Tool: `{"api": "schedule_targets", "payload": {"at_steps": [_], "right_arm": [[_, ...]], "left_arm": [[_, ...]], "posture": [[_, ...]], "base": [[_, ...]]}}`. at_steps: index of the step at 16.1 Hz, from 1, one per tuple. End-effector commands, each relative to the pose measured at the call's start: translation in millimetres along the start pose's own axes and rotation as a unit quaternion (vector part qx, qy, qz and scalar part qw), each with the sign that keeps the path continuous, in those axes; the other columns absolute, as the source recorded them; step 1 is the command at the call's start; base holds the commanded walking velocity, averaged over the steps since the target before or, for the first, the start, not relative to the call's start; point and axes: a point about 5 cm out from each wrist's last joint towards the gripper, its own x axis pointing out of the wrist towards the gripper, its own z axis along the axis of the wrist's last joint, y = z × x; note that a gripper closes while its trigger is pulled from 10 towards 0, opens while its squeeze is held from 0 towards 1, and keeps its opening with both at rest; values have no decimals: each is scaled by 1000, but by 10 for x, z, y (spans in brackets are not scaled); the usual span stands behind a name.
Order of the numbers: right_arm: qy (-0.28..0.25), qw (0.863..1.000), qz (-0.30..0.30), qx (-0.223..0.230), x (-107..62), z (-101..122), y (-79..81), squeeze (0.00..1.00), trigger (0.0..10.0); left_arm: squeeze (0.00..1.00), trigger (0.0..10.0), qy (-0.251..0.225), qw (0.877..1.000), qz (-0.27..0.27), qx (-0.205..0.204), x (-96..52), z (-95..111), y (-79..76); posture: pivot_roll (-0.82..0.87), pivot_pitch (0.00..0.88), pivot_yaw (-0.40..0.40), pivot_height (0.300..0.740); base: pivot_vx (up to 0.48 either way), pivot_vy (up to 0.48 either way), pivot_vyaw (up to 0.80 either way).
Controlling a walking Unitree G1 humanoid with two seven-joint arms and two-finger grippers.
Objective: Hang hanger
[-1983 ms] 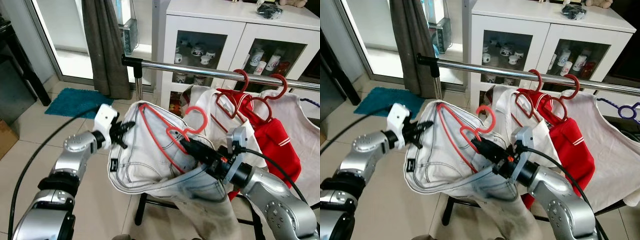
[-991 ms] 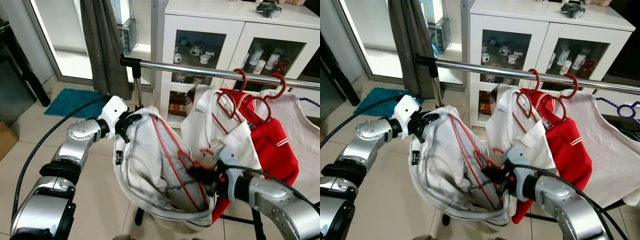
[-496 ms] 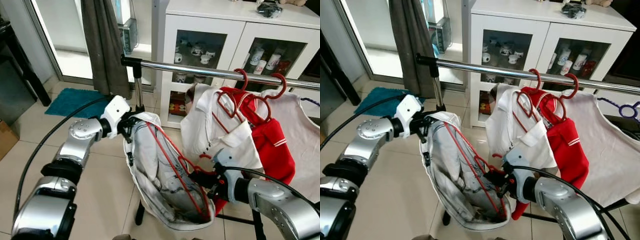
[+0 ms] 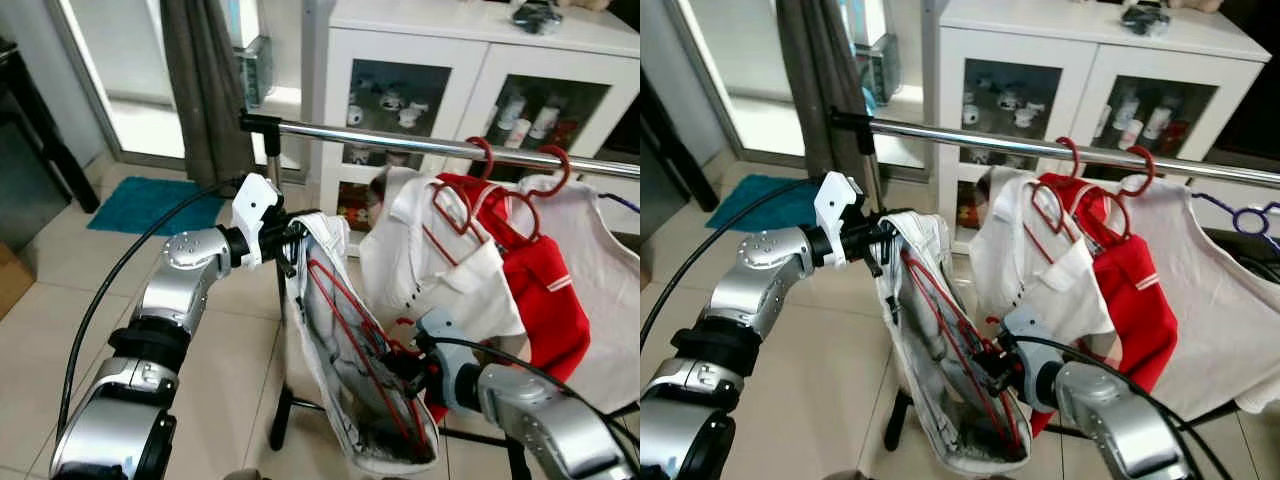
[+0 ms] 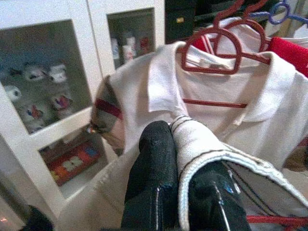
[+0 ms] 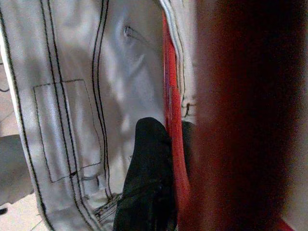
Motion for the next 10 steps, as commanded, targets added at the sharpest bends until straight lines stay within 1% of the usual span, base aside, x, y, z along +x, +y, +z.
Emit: {"api": "schedule_targets", "payload": {"at_steps": [1, 2, 3, 5, 6, 7, 8, 9, 10], "right_arm": [[23, 999, -27, 4, 9, -60, -58, 0, 10000], [22, 999, -43, 7, 20, -62, -86, 0, 10000], [12, 996, -84, 21, 30, -45, -172, 0, 10000], [-37, 987, -146, 54, 25, 64, -307, 0, 10000], [-79, 981, -165, 70, 11, 160, -358, 0, 10000], [-96, 977, -170, 85, 9, 194, -376, 0, 10000], [-125, 972, -168, 109, 13, 245, -383, 0, 10000], [-146, 970, -155, 118, 23, 292, -353, 0, 10000], [-176, 966, -137, 127, 28, 365, -299, 0, 10000]], "left_arm": [[0, 0, -35, 999, -5, 11, -5, 177, 8], [0, 0, -32, 999, -12, 8, -7, 181, -9], [0, 0, -29, 999, -23, 6, -17, 188, -36], [0, 0, -21, 999, -31, 4, -61, 189, -74], [0, 0, -18, 1000, -25, 1, -99, 192, -73], [0, 0, -18, 1000, -22, -2, -122, 200, -72], [0, 0, -28, 999, -15, -17, -186, 236, -73], [0, 0, -32, 999, -16, -28, -241, 257, -96], [0, 0, -20, 999, -29, -35, -312, 232, -160]], "posture": [[-28, 0, -7, 740], [-27, 0, -7, 740], [-27, 0, -6, 740], [-27, 0, -3, 740], [-26, 0, 1, 740], [-26, 0, 1, 740], [-23, 0, 3, 740], [-22, 0, 4, 740], [-22, 0, 3, 740]], "base": [[0, 0, 0], [0, 0, 0], [0, 0, 0], [0, 0, 0], [0, 0, 0], [0, 0, 0], [0, 0, 0], [0, 0, 0], [0, 0, 0]]}}
